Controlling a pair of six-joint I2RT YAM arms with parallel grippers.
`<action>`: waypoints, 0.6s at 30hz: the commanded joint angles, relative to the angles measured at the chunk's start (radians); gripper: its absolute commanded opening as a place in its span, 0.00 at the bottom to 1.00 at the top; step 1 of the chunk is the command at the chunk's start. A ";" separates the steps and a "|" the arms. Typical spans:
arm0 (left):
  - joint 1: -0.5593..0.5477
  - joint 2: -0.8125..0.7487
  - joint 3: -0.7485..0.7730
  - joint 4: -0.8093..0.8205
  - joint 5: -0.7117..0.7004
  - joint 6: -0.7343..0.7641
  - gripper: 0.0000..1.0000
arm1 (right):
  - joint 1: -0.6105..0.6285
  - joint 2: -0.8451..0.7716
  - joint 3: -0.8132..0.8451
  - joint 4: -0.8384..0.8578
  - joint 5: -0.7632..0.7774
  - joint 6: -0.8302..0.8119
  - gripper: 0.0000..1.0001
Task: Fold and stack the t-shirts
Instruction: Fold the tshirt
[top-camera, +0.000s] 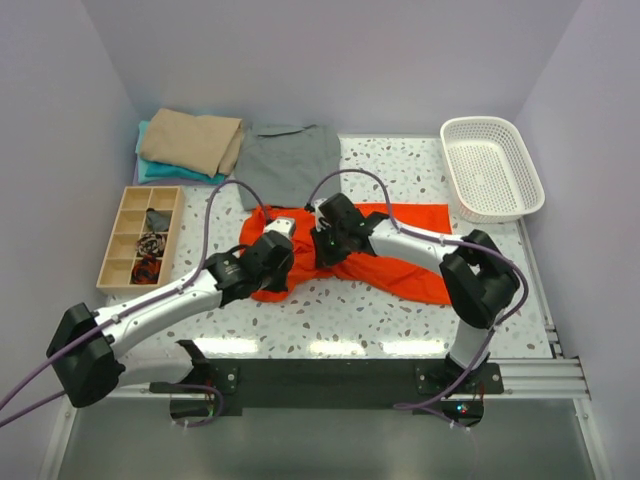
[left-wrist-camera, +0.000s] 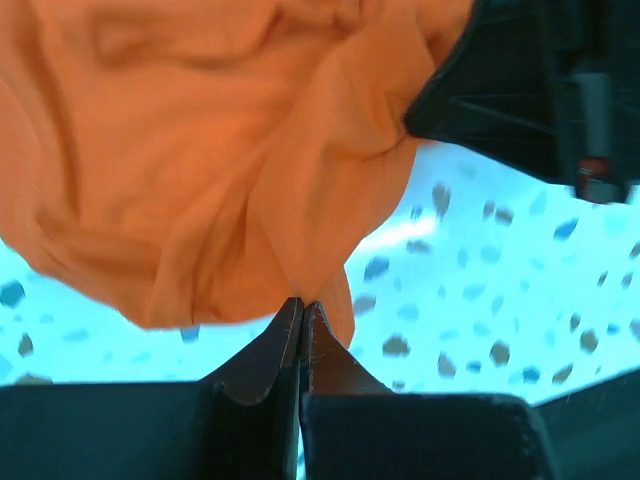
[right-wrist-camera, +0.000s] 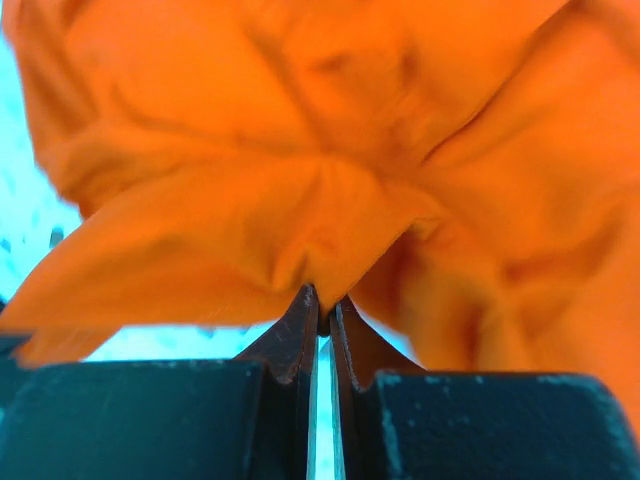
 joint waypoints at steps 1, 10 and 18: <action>-0.003 -0.033 -0.016 -0.161 0.165 0.003 0.00 | 0.102 -0.109 -0.055 -0.081 0.002 0.012 0.04; -0.004 -0.188 -0.016 -0.321 0.190 -0.043 0.00 | 0.216 -0.289 -0.146 -0.168 -0.002 0.111 0.06; -0.004 -0.156 0.023 -0.483 0.174 0.001 0.00 | 0.313 -0.308 -0.198 -0.213 -0.082 0.209 0.07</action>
